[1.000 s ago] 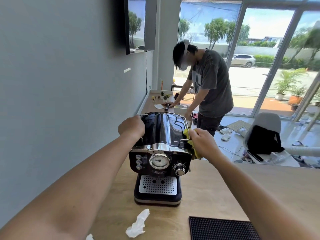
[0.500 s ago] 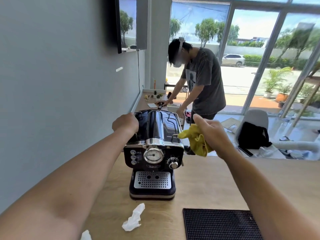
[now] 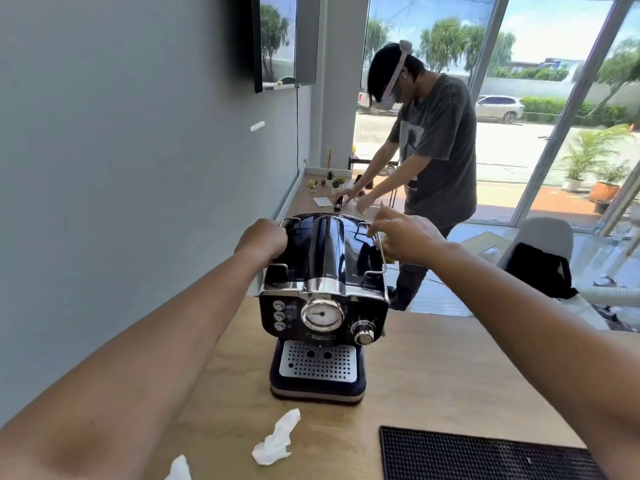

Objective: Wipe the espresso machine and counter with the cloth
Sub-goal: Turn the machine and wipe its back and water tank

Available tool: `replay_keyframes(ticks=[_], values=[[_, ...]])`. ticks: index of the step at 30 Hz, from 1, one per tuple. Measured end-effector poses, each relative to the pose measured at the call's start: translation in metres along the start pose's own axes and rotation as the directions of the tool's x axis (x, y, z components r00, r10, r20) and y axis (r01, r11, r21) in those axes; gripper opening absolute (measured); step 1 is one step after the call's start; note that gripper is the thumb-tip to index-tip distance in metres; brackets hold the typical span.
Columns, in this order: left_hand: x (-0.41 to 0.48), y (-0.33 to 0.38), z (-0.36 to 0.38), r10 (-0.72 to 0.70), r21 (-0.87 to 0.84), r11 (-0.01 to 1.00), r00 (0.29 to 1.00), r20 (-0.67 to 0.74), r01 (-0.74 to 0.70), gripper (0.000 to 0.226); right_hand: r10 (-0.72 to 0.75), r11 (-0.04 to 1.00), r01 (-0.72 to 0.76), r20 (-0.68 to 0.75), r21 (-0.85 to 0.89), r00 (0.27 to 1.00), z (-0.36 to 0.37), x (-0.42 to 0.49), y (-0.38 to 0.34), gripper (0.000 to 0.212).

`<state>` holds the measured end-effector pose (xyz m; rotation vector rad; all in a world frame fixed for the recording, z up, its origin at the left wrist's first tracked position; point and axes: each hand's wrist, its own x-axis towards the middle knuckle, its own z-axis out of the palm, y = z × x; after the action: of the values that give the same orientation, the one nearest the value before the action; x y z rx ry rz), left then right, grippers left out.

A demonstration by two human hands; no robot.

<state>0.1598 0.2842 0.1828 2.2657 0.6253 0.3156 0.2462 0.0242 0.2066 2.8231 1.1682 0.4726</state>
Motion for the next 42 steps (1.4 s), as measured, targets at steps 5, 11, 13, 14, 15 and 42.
replay_keyframes(ticks=[5, 11, 13, 14, 15, 42], values=[[0.003, -0.007, 0.003, 0.003, -0.186, 0.983, 1.000, 0.008, -0.001, 0.029, 0.046, 0.966, -0.013, -0.125, 0.257, 0.991, 0.023, 0.000, 0.004, 0.013], [-0.003, -0.001, -0.003, -0.056, -0.285, 0.955, 0.993, 0.106, 0.084, 0.027, 0.120, 0.901, -0.038, -0.165, 0.432, 0.979, 0.028, -0.003, 0.000, 0.010], [-0.005, 0.003, -0.009, -0.037, -0.282, 0.957, 0.991, 0.132, 0.074, 0.024, 0.102, 0.904, -0.029, -0.151, 0.426, 0.983, 0.025, -0.007, -0.002, 0.010], [-0.004, 0.004, -0.011, -0.028, -0.276, 0.959, 0.989, 0.145, 0.068, 0.023, 0.097, 0.908, -0.025, -0.152, 0.418, 0.984, 0.023, -0.009, -0.005, 0.010], [-0.002, 0.004, -0.014, -0.018, -0.263, 0.963, 0.988, 0.154, 0.059, 0.024, 0.093, 0.915, -0.023, -0.155, 0.403, 0.984, 0.020, -0.013, -0.010, 0.010], [0.061, 0.049, 0.001, 0.290, 0.172, 0.916, 0.896, 0.336, -0.362, 0.015, -0.008, 0.975, 0.027, -0.084, 0.222, 0.996, -0.039, -0.057, -0.148, 0.026]])
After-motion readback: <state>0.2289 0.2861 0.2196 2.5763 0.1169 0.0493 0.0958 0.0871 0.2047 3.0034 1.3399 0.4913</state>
